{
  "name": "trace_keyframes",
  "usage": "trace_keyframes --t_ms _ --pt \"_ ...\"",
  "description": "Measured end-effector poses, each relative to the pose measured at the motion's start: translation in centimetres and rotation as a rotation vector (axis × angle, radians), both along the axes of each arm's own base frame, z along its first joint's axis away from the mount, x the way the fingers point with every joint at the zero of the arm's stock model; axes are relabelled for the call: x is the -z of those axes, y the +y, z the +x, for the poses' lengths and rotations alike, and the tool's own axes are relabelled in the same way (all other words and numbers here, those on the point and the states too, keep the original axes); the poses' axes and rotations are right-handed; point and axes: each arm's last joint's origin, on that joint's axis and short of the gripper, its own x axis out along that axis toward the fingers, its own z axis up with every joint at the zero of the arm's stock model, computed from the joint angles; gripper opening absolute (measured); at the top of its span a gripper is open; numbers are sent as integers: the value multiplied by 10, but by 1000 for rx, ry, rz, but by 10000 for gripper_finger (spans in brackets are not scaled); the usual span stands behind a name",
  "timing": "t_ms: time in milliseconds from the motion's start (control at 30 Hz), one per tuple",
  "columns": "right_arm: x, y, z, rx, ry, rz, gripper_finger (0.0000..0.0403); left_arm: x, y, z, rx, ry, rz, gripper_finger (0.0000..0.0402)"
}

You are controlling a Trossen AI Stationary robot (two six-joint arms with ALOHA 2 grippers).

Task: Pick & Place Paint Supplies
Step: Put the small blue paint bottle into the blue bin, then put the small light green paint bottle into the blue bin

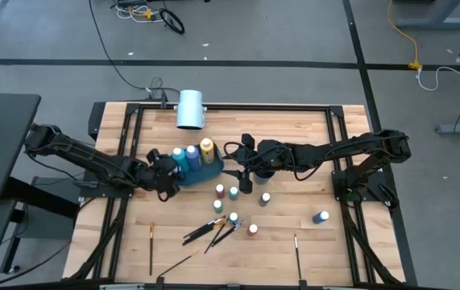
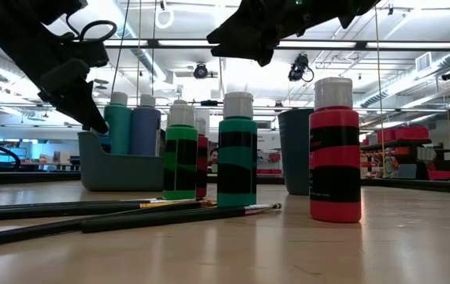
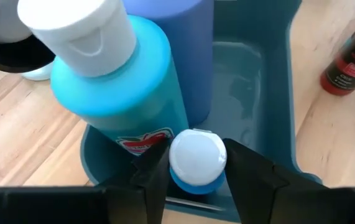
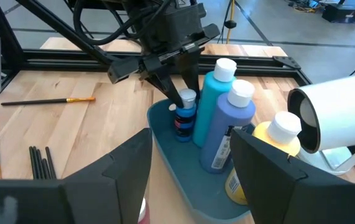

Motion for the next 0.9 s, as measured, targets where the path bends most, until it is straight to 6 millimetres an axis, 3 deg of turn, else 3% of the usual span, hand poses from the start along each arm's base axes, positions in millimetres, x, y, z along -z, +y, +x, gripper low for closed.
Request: trace_keyframes --t_ms 400,633,900 --pt "0 0 0 0 0 0 222 0 4 1 -10 9 -5 215" --pt "0 0 0 0 0 0 222 -1 3 2 11 11 -17 201" --pt "0 0 0 -2 0 1 222 -30 -1 14 78 -58 -43 187"
